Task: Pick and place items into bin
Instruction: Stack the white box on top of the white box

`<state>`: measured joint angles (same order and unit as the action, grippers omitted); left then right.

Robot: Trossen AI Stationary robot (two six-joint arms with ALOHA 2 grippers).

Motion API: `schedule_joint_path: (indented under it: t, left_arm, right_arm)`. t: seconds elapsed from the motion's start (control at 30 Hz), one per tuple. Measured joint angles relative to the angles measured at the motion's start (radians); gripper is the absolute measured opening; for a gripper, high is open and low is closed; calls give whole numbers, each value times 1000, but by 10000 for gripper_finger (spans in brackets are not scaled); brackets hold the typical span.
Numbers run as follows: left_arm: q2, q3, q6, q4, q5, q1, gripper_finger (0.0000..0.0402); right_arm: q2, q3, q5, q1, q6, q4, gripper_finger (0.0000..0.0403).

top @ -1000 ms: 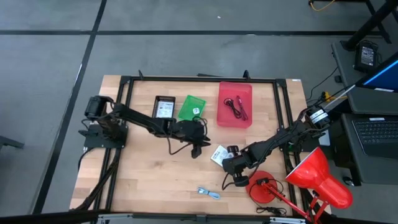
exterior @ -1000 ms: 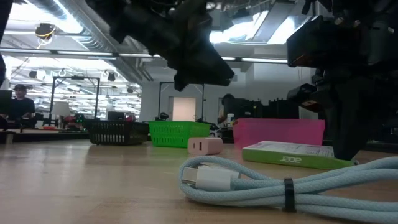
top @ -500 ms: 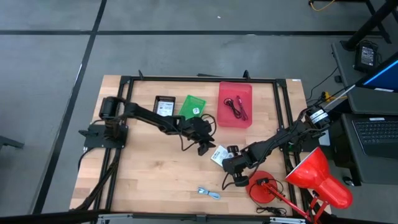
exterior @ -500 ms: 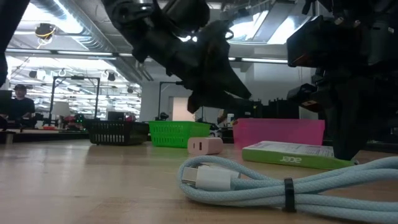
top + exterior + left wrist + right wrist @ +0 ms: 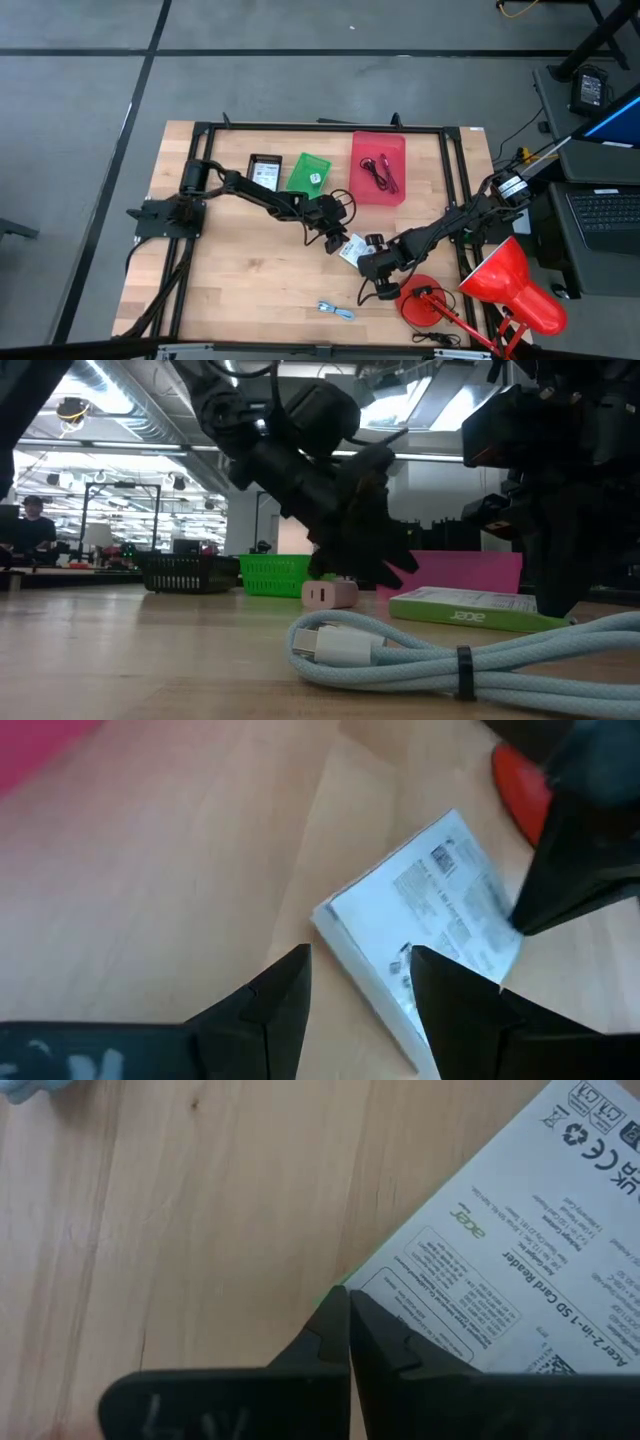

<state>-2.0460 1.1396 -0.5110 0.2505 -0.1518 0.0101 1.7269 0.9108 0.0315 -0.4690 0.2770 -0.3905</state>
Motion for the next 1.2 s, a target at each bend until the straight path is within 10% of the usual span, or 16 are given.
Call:
schedule_joint_path:
  t: [1.2]
  left_arm:
    - [-115,191,42,-191,-45,-13,167]
  right_arm:
    - [0,-1,20,0,-24,7,0]
